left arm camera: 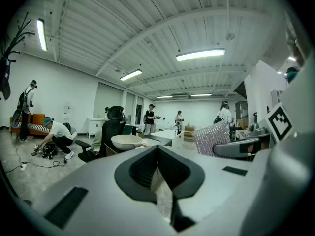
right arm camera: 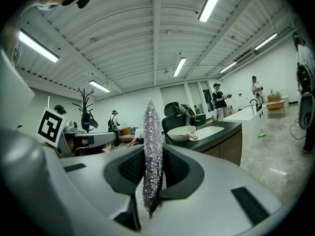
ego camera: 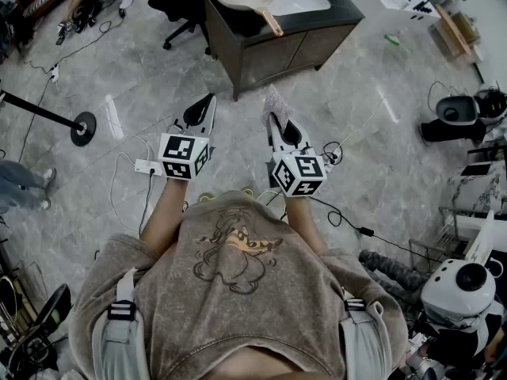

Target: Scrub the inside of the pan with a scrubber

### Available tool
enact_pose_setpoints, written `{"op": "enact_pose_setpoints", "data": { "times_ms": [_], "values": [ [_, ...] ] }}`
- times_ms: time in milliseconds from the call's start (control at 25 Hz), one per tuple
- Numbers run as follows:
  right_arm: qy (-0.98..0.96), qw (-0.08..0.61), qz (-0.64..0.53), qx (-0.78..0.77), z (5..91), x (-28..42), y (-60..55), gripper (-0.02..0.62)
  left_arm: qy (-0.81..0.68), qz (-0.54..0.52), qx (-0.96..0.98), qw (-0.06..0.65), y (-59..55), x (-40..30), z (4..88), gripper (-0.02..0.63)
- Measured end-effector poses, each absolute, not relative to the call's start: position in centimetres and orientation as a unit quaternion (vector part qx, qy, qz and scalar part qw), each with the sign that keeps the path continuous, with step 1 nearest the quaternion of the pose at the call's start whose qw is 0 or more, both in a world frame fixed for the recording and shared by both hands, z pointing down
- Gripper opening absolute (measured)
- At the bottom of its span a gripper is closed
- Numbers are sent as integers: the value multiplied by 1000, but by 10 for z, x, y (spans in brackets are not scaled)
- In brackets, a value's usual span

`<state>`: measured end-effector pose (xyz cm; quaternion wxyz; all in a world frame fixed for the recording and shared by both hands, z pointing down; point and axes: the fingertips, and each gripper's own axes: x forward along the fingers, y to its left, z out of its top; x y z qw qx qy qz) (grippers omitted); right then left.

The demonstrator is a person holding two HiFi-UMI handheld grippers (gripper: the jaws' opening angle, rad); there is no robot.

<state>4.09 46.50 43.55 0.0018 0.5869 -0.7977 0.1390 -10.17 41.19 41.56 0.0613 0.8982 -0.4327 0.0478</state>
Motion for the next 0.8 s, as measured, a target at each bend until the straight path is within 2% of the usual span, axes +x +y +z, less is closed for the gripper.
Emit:
{"op": "enact_pose_setpoints", "data": {
  "times_ms": [800],
  "values": [
    [-807, -2, 163, 567, 464, 77, 445, 78, -447, 57, 891, 61, 385, -72, 438, 17]
  ]
}}
